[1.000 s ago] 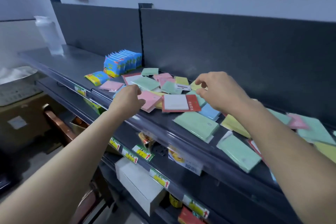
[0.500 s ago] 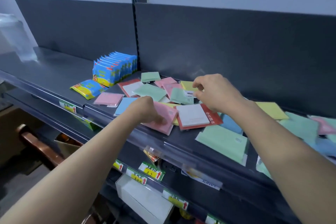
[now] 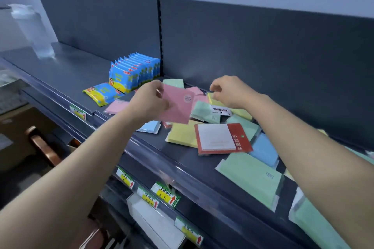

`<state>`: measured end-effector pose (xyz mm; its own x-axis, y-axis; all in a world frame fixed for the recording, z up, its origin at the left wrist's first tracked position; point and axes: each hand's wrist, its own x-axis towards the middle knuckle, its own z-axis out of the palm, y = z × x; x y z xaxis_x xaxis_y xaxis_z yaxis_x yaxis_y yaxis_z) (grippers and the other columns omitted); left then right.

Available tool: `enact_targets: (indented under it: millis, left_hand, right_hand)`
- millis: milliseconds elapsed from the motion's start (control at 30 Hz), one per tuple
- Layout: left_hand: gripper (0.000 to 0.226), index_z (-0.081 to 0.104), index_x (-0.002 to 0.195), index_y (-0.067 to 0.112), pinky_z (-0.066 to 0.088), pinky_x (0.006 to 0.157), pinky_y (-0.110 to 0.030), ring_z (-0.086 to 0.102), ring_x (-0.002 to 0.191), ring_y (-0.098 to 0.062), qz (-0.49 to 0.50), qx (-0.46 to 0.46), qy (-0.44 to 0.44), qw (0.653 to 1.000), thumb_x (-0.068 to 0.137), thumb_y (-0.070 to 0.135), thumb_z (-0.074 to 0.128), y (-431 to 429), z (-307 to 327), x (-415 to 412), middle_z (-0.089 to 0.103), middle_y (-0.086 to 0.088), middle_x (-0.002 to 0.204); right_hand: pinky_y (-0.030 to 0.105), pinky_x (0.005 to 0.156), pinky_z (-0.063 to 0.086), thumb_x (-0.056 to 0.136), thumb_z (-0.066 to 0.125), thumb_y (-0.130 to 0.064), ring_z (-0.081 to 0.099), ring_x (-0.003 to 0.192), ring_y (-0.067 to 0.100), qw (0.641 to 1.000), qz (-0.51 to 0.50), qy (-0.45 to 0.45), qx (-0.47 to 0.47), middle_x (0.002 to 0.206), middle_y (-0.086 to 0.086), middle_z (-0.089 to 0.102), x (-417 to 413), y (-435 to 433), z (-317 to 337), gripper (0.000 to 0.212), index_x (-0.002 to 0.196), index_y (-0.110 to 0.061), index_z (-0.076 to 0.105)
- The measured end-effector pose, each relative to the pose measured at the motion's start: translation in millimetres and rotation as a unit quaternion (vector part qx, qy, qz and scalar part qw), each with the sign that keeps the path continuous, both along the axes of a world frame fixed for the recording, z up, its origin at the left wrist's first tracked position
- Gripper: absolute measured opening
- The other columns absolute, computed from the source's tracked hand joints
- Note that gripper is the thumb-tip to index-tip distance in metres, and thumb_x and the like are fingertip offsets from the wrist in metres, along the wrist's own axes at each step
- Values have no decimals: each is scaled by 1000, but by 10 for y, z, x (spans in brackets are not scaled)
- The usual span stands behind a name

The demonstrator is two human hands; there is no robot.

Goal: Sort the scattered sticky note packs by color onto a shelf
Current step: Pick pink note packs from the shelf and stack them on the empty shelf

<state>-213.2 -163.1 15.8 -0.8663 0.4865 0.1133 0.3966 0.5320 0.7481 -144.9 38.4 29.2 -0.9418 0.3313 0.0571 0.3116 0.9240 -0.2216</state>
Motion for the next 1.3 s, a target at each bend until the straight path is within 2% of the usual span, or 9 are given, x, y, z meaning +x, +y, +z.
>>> enact_targets:
  millis: [267, 367, 467, 600, 700, 833, 933, 1167, 1300]
  left_hand:
    - [20, 44, 77, 10, 36, 57, -30, 41, 66, -20, 79, -5, 17, 997, 83, 9, 63, 5, -55, -59, 45, -1, 71]
    - [13, 50, 83, 8, 35, 53, -26, 42, 63, -15, 88, -20, 36, 995, 83, 6, 62, 40, -63, -48, 46, 3, 70]
    - [12, 51, 88, 7, 35, 52, -25, 43, 63, -14, 95, -31, 48, 994, 83, 6, 62, 109, -64, -36, 47, 4, 69]
    - [14, 48, 84, 10, 33, 51, -24, 41, 60, -10, 103, -46, 53, 992, 83, 8, 62, 152, -69, -14, 46, 6, 69]
    - [14, 50, 88, 7, 35, 53, -23, 42, 64, -14, 102, -53, 61, 992, 83, 9, 63, 198, -59, 6, 47, 6, 71]
    - [15, 49, 88, 6, 34, 52, -24, 42, 66, -17, 92, -45, 62, 993, 83, 10, 63, 245, -43, 36, 46, 4, 71]
    - [15, 49, 87, 5, 32, 50, -22, 41, 64, -16, 89, -32, 71, 993, 83, 8, 62, 248, -17, 52, 45, 3, 70]
    - [11, 52, 86, 9, 42, 58, -28, 49, 70, -19, 43, 45, 61, 996, 83, 3, 61, 288, 76, 63, 53, 1, 74]
    - [10, 52, 84, 9, 48, 61, -33, 53, 72, -22, -31, 91, 55, 994, 83, 5, 62, 459, 146, 162, 61, -10, 85]
  right_hand:
    - [34, 75, 45, 89, 54, -33, 57, 92, 28, 990, 61, -121, -33, 100, 2, 61, -600, 294, -271, 25, 97, -12, 62]
    - [36, 85, 47, 86, 57, -29, 58, 111, 27, 982, 72, -173, -37, 119, 5, 60, -703, 359, -262, 38, 120, -11, 59]
    - [44, 97, 45, 80, 65, -32, 57, 113, 26, 975, 87, -201, -37, 126, 1, 59, -801, 427, -245, 46, 123, -15, 59]
    - [35, 89, 43, 81, 71, -35, 53, 106, 22, 969, 97, -218, -65, 117, -2, 57, -797, 449, -243, 47, 121, -12, 59]
    - [28, 66, 38, 80, 74, -31, 51, 86, 19, 969, 95, -182, -136, 92, -3, 58, -763, 502, -259, 35, 106, -10, 63]
    - [23, 68, 40, 84, 71, -18, 53, 82, 18, 970, 81, -77, -215, 86, -1, 60, -732, 530, -200, 16, 97, -11, 64]
    - [20, 55, 40, 85, 68, -12, 54, 75, 16, 971, 84, 2, -223, 76, -3, 58, -687, 491, -70, 7, 87, -15, 62]
    - [24, 55, 34, 87, 58, -14, 49, 82, 19, 978, 28, 160, -130, 92, 0, 53, -312, 421, 260, 6, 89, -15, 51]
    - [43, 71, 51, 88, 53, -15, 59, 86, 30, 961, -65, 234, -133, 85, -1, 51, 226, 446, 397, 7, 86, -16, 46]
